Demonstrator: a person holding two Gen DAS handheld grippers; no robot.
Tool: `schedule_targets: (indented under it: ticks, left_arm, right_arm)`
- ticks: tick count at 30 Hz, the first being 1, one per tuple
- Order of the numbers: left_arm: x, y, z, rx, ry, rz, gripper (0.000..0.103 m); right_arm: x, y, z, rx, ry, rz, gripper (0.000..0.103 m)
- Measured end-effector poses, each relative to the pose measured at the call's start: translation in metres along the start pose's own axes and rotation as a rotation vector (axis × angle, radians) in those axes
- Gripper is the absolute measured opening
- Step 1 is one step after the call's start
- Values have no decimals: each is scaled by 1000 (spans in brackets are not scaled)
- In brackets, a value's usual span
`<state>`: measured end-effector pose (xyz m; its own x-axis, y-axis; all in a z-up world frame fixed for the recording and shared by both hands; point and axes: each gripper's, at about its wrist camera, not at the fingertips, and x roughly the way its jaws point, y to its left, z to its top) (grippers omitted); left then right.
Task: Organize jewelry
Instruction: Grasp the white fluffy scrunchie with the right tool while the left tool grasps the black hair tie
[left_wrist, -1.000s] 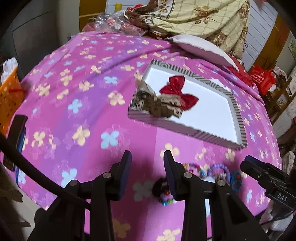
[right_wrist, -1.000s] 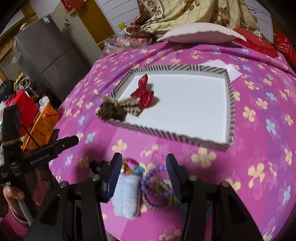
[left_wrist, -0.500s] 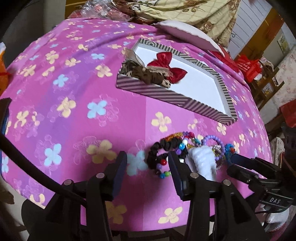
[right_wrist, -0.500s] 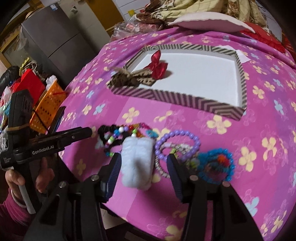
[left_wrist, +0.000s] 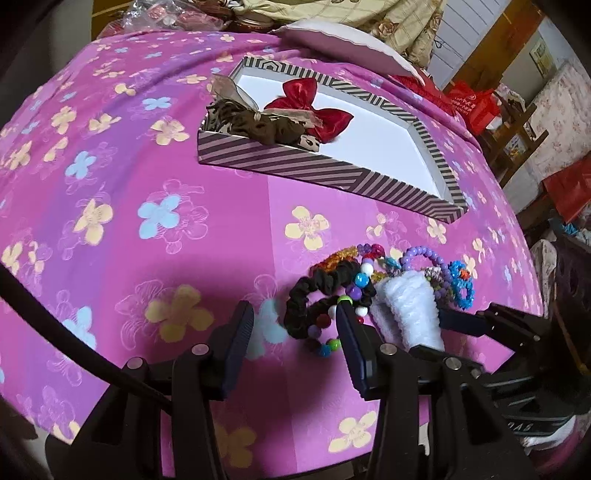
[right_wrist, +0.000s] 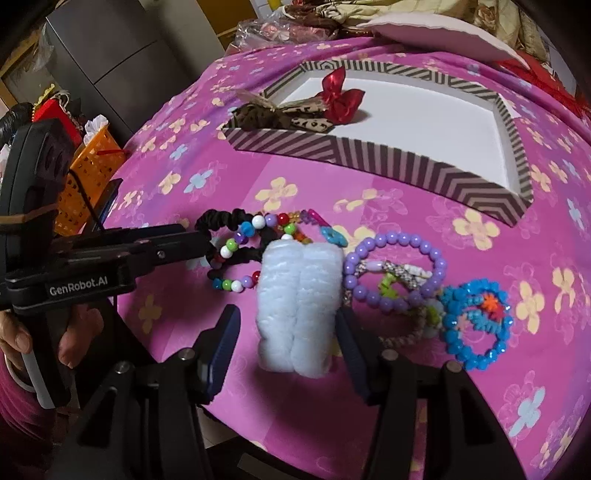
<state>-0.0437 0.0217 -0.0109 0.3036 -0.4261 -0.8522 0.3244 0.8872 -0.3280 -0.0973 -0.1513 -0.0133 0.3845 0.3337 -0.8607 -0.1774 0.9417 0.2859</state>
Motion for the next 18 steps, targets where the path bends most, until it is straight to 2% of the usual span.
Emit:
schedule_targets:
  ticks: [5,7,9,11,12,13,14,18]
  left_arm:
    - [9,2,7,-3,1,-26,52]
    - [14,3,8,-6,7,-36,42]
    - [16,2,8,-2,11,-32,27]
    - [16,1,7,6,6,-23,17]
    - [15,0,6,9,1,-19,15]
    - [12,-1,6,10,-8,-15,15]
    - [9,-2,6,10,-20,-9,13]
    - [-9,-2,11,-2,-73,5,11]
  right_arm:
    - [8,-3,1,14,17,-1,56]
    - [9,-3,1,17,18,3,56]
    - [10,-2,0,9,16,-1,56]
    - [10,0,0,-12,13,-16,55]
    - [11,0,0,-17,10,-25,53]
    - [11,0,0,-21,7,-36,45]
    - [11,-1,-1,-22,7,-42,42]
    - [4,1,-2,-38,-14,-26,34]
